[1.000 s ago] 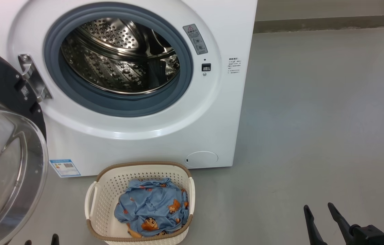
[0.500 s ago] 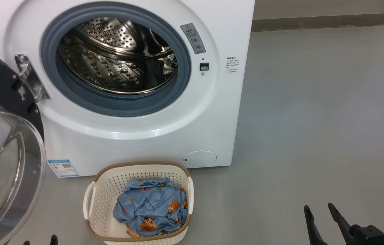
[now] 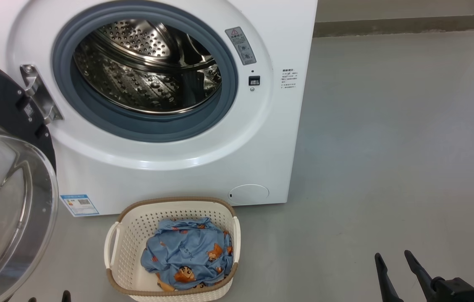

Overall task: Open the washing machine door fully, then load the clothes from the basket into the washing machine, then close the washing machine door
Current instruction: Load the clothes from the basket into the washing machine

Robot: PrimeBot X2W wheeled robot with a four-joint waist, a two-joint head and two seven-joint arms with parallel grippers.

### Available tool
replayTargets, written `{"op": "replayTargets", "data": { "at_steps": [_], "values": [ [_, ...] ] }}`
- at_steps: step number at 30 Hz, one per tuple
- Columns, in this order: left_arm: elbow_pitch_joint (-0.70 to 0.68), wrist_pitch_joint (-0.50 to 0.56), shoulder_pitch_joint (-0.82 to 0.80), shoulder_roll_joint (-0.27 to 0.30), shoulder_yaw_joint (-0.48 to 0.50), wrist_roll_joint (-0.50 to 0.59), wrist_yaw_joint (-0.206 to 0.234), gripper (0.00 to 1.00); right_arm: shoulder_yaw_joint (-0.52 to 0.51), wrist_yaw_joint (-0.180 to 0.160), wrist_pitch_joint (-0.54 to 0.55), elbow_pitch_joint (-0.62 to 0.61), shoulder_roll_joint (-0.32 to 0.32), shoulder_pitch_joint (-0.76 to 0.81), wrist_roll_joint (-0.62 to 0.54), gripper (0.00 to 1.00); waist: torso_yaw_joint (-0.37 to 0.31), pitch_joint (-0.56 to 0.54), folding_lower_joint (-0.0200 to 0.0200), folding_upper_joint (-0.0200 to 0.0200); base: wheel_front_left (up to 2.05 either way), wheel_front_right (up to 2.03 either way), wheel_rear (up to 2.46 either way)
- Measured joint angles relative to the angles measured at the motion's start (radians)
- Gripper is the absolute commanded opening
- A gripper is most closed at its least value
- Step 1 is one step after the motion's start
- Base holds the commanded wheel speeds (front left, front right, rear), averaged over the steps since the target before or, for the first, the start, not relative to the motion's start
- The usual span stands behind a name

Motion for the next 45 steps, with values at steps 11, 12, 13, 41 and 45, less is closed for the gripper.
{"op": "replayTargets", "data": {
  "at_steps": [11, 12, 13, 41, 45],
  "values": [
    [0.011, 0.000, 0.000, 0.001, -0.001, 0.009, 0.000, 1.00, 0.001, 0.000, 0.000, 0.000, 0.001, 0.000, 0.000, 1.00, -0.001, 0.004, 0.0000, 0.0000, 0.27, -0.27, 0.00],
    [0.011, 0.000, 0.000, 0.001, -0.001, 0.009, 0.000, 1.00, 0.001, 0.000, 0.000, 0.000, 0.001, 0.000, 0.000, 1.00, -0.001, 0.004, 0.0000, 0.0000, 0.97, -0.97, 0.00],
    [0.012, 0.000, 0.000, 0.001, -0.002, 0.009, 0.000, 1.00, 0.001, 0.000, 0.000, 0.000, 0.001, 0.000, 0.000, 1.00, -0.001, 0.005, 0.0000, 0.0000, 1.11, -1.11, 0.00],
    [0.017, 0.000, -0.003, -0.006, -0.001, 0.009, 0.000, 1.00, 0.002, 0.000, 0.000, -0.001, 0.001, 0.000, 0.000, 1.00, 0.000, 0.018, 0.0000, 0.0000, 0.66, -0.66, 0.00],
    [0.017, 0.000, -0.003, -0.006, -0.001, 0.009, 0.000, 1.00, 0.002, 0.000, 0.000, -0.001, 0.001, 0.000, 0.000, 1.00, -0.001, 0.019, 0.0000, 0.0000, 0.00, 0.00, 0.00]
  ]
}}
